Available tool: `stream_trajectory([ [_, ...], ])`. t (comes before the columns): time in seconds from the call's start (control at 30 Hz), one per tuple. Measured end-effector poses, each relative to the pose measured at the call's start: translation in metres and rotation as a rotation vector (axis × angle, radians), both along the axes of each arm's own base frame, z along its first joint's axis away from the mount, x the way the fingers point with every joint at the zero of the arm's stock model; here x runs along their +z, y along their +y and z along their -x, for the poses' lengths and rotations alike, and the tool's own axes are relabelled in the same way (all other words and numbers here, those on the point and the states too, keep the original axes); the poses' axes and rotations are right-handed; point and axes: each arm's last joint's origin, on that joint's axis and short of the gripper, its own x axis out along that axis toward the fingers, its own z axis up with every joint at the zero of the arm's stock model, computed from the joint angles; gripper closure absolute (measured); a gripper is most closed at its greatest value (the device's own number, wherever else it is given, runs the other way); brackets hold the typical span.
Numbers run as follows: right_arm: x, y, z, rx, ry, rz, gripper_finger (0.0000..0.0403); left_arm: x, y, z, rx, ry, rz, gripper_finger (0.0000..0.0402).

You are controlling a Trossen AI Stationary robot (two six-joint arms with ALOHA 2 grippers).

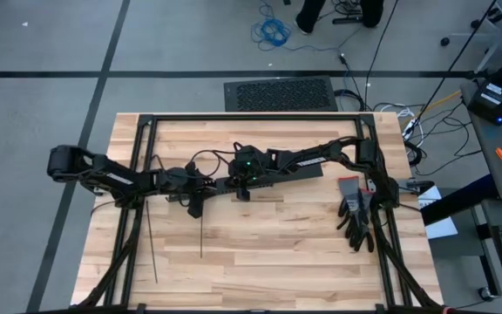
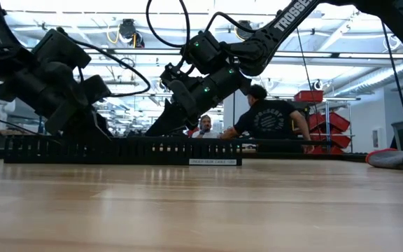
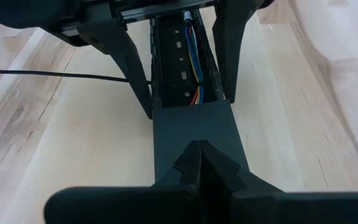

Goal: Ziptie cables
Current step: Close the black cable duct with the cable duct cover

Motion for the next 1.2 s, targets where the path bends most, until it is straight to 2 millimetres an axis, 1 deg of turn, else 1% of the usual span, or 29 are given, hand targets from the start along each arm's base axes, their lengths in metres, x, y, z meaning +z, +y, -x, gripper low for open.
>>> stream_trajectory([
  [0.2,0.0,0.002,0.0,0.001,-0.001,0.004,0.0403,-0.001,0.0,0.0,-0.001,0.005,-0.001,0.015],
  [0.37,0.001,0.003,-0.001,0.004,-0.01,0.005,0.0403,0.0,0.0,0.0,0.002,0.001,-0.005,0.0171],
  [0.63,0.002,0.005,-0.003,0.01,-0.034,0.009,0.0403,0.0,0.0,0.0,0.005,-0.003,-0.005,0.0175],
  [0.77,-0.003,0.005,-0.006,0.02,-0.064,0.009,0.0403,0.0,0.0,-0.001,0.006,-0.005,-0.005,0.0176],
  [0.9,-0.009,0.004,-0.016,0.031,-0.069,-0.002,0.0403,0.0,0.0,-0.001,0.012,-0.007,0.0,0.0176],
  [1.07,-0.007,0.002,-0.029,0.048,-0.061,0.005,0.0403,0.0,0.0,-0.001,0.024,-0.008,0.01,0.0176],
  [1.2,-0.005,0.002,-0.031,0.054,-0.05,0.012,0.0403,0.0,0.0,-0.001,0.018,-0.01,0.016,0.017],
])
